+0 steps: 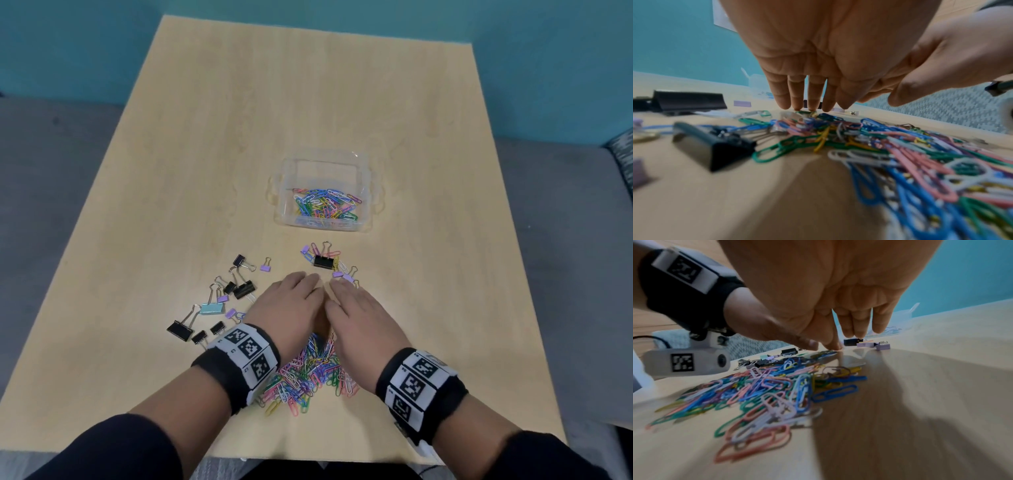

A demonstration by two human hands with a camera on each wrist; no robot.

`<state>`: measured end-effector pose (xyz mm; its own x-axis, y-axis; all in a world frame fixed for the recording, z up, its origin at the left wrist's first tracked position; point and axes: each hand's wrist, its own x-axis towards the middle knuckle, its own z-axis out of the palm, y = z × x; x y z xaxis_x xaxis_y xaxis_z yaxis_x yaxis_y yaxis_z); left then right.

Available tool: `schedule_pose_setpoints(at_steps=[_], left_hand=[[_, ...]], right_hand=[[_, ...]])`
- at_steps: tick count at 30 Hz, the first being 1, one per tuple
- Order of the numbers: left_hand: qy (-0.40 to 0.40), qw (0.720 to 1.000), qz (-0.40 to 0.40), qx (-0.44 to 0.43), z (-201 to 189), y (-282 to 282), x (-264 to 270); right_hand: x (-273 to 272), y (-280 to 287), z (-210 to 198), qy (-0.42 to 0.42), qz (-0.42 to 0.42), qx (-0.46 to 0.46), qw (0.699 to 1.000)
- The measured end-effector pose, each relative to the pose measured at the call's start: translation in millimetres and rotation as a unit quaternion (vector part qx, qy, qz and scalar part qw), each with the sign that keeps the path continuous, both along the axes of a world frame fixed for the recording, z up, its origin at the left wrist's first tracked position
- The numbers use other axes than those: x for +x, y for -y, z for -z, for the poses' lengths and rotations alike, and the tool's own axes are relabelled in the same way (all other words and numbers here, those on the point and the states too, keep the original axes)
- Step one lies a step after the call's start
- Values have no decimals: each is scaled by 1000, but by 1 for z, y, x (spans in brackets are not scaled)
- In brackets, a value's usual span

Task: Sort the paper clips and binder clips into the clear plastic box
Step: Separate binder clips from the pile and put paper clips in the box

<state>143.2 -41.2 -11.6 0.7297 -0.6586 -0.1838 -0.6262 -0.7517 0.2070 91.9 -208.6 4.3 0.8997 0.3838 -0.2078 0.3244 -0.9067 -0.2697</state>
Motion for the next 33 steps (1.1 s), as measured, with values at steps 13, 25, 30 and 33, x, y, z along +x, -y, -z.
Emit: schedule_pose_setpoints(at_steps=[13, 25, 30, 33], left_hand=[[3, 1000, -24, 0, 2, 2, 32], [24, 999, 24, -6, 6, -5, 29], [22, 998, 67, 3, 10, -12, 22], [30, 995, 91, -6, 7, -10, 20]], right_hand=[[11, 3, -2, 12, -16, -71, 997], [12, 19, -4, 1, -13, -82, 997], [14, 11, 0, -18, -33, -89, 995], [7, 15, 0, -27, -33, -95, 995]])
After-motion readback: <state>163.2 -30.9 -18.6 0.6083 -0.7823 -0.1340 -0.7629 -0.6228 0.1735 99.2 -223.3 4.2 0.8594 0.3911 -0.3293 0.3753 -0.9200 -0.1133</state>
